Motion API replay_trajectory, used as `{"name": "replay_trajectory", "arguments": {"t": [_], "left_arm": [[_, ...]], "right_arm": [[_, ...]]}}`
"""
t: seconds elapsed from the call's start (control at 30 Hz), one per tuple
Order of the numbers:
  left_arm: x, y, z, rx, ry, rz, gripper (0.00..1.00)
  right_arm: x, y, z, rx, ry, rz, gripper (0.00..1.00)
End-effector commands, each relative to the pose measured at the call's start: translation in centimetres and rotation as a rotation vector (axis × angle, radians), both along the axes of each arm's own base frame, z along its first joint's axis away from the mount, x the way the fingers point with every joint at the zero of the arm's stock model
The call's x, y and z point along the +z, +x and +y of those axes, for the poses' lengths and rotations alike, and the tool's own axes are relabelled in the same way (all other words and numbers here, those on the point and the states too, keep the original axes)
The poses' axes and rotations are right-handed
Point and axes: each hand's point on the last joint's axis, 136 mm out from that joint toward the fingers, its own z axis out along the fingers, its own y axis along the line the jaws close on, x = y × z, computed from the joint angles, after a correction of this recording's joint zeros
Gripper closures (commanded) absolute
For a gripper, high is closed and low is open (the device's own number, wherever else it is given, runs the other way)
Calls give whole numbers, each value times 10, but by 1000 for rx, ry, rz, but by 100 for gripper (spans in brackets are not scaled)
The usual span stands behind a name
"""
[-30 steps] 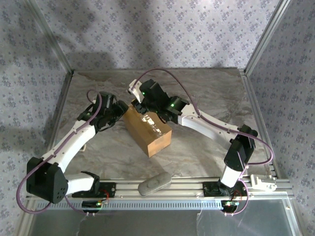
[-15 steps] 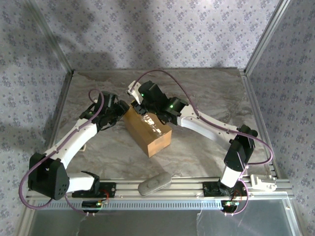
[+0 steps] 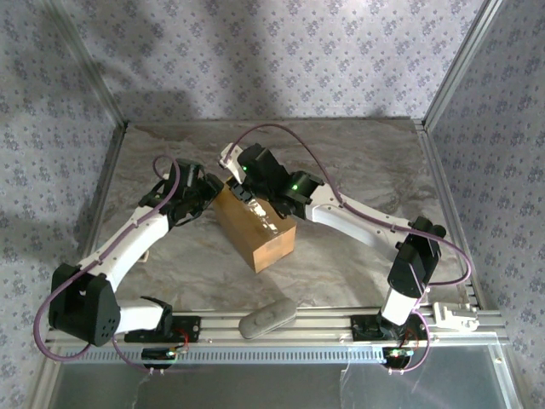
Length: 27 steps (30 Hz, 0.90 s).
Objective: Unpack the express box
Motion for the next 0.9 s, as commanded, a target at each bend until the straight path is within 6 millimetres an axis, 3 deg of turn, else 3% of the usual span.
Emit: {"name": "replay_trajectory", "arguments": {"t": [0.0,0.33,0.87], "left_arm": [[-26,-11,6,27,12,82,37],[-30,-16,13,86,13,98,37],[-34,-21,16,127,38,120,38]], "right_arm": [[-49,-21,-13,26,-130,134,100],[-29,-24,-13,15,-64,144,100],[-20,-34,-20,-2,-55,127,100]]}}
